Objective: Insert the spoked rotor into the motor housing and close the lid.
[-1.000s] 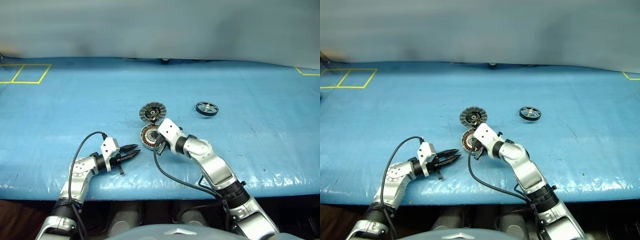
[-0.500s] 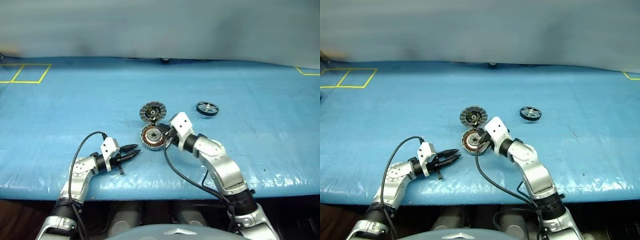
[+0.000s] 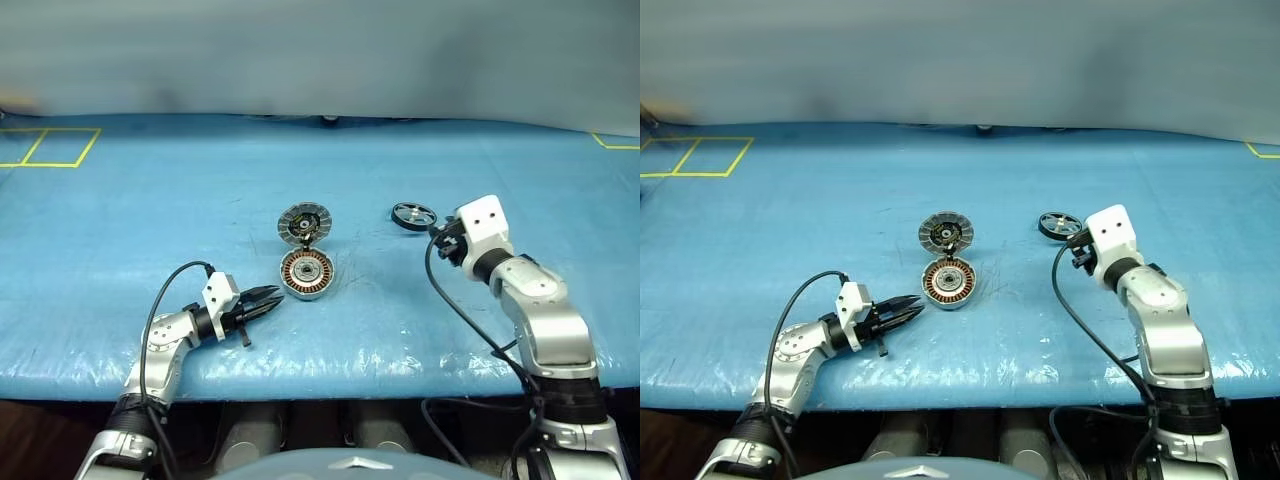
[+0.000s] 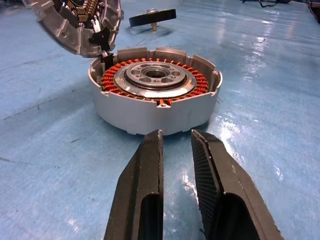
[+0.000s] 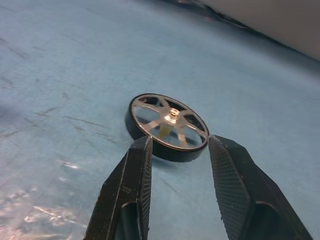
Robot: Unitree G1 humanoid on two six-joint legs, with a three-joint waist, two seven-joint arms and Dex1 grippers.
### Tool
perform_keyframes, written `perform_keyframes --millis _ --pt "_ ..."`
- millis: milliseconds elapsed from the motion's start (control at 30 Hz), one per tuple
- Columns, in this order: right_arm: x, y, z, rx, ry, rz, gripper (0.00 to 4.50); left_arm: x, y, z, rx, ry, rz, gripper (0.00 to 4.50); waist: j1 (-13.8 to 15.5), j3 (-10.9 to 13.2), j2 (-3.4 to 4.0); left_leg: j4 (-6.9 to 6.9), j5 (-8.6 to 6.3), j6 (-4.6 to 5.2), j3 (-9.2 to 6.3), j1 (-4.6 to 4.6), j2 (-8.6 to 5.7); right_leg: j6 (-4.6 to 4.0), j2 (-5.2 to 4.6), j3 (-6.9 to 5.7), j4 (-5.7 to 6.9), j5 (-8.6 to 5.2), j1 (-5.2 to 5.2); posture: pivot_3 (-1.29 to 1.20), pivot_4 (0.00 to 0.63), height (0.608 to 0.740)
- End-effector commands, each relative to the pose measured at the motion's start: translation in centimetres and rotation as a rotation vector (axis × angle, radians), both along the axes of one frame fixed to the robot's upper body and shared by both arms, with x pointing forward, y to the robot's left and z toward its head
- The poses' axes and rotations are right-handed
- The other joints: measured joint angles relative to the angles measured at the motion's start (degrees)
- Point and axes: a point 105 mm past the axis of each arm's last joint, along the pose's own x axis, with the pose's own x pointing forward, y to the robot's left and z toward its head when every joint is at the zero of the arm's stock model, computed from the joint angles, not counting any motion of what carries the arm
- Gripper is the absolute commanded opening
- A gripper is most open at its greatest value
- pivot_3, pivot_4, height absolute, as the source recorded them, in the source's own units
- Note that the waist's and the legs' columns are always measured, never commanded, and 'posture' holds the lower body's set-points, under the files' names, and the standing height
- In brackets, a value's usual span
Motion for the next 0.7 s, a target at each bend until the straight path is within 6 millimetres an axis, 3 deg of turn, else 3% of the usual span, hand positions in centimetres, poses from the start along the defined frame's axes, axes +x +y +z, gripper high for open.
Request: perform_keyframes --millis 33,233,333,533,700 --pt "1.0 -1.1 1.0 0.053 -0.02 -0.015 1.86 0.3 0.0 0.8 -0.009 -0.041 -0.001 0.91 0.05 0.0 0.0 -0.01 0.0 0.01 0.0 0.0 0.0 -0.01 0.0 0.0 -0.02 0.0 0.02 0.0 0.15 0.74" --pt "3.5 -0.7 0.8 0.106 0.009 0.026 1.86 0.1 0.0 0.5 -0.009 -0.033 0.007 0.91 0.04 0.03 0.05 0.01 -0.02 0.06 0.06 0.01 -0.01 -0.02 -0.02 0.02 -0.05 0.0 0.06 0.0 0.15 0.74" --pt "4.4 -0.5 0.6 0.098 0.012 0.042 2.39 0.0 0.0 0.4 -0.009 -0.031 0.01 0.91 0.04 0.04 0.06 -0.01 -0.03 0.07 0.06 0.02 0.0 -0.02 -0.02 0.01 -0.05 0.0 0.08 0.0 0.15 0.74" --pt "6.2 0.2 0.5 0.114 0.019 0.069 4.35 0.0 0.0 0.4 -0.009 -0.029 0.018 0.91 -0.09 0.06 0.1 0.0 -0.03 0.08 0.08 0.01 -0.01 -0.02 -0.03 0.02 -0.06 0.0 0.07 0.0 0.15 0.74" --pt "7.2 0.0 -0.3 0.125 0.043 0.051 4.35 0.0 -0.2 0.3 -0.008 -0.028 0.016 0.91 0.0 0.06 0.09 -0.04 -0.03 0.08 0.09 0.03 0.0 -0.03 -0.02 0.03 -0.05 0.0 0.07 0.0 0.15 0.74"
